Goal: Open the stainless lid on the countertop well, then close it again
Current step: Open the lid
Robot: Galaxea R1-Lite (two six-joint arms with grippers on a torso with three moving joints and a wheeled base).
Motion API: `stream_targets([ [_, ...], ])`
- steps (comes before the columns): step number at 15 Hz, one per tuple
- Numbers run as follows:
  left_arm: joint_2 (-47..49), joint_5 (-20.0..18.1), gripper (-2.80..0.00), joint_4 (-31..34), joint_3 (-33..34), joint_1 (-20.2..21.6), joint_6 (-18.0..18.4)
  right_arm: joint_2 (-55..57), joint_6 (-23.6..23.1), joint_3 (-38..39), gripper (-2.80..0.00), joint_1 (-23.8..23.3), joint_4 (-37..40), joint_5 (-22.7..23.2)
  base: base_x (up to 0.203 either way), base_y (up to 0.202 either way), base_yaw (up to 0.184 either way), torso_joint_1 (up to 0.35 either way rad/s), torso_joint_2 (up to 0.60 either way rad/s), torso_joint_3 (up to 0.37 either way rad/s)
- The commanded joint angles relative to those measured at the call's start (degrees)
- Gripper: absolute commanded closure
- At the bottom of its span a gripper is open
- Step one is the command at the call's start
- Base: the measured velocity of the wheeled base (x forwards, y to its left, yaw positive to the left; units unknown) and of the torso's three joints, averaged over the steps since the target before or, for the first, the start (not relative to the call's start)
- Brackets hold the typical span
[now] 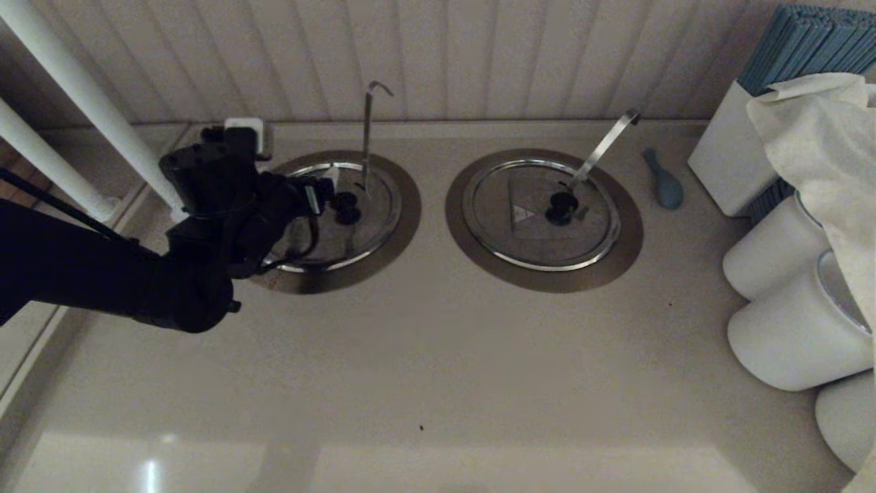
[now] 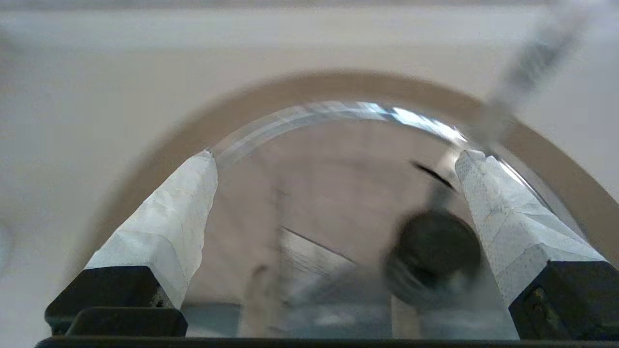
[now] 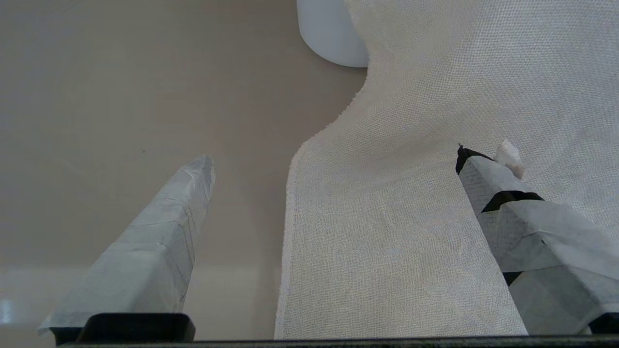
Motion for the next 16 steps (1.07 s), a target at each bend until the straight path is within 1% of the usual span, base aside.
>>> stream_targets([
  [1,1.7,0.1,-2.8,-0.3,0.2,-1.3,-0.3,0.1,0.0,0.0,-2.8,0.0,0.0,0.0,0.0,0.0,0.0,0.0,0.0,0.0],
  [2,2.3,0.1,-2.8,-0.3,0.1,-2.1,-1.6,0.1,0.0,0.0,-2.8,0.0,0.0,0.0,0.0,0.0,0.0,0.0,0.0,0.0],
  [3,2.5,0.1,-2.8,-0.3,-0.1,-2.4,-2.1,0.1,0.0,0.0,-2.8,0.0,0.0,0.0,0.0,0.0,0.0,0.0,0.0,0.0],
  [6,2.9,-1.0,-2.8,-0.2,0.4,-2.6,-2.6,0.1,0.0,0.0,-2.8,0.0,0.0,0.0,0.0,0.0,0.0,0.0,0.0,0.0],
  [8,4.0,-1.0,-2.8,-0.2,0.4,-3.1,-2.9,0.1,0.0,0.0,-2.8,0.0,0.0,0.0,0.0,0.0,0.0,0.0,0.0,0.0],
  [14,5.4,-1.2,-2.8,-0.1,1.0,-3.0,-2.4,0.1,0.0,0.0,-2.8,0.0,0.0,0.0,0.0,0.0,0.0,0.0,0.0,0.0],
  [16,5.3,-1.0,-2.8,0.3,1.0,-2.3,-1.1,0.1,0.0,0.0,-2.8,0.0,0.0,0.0,0.0,0.0,0.0,0.0,0.0,0.0],
])
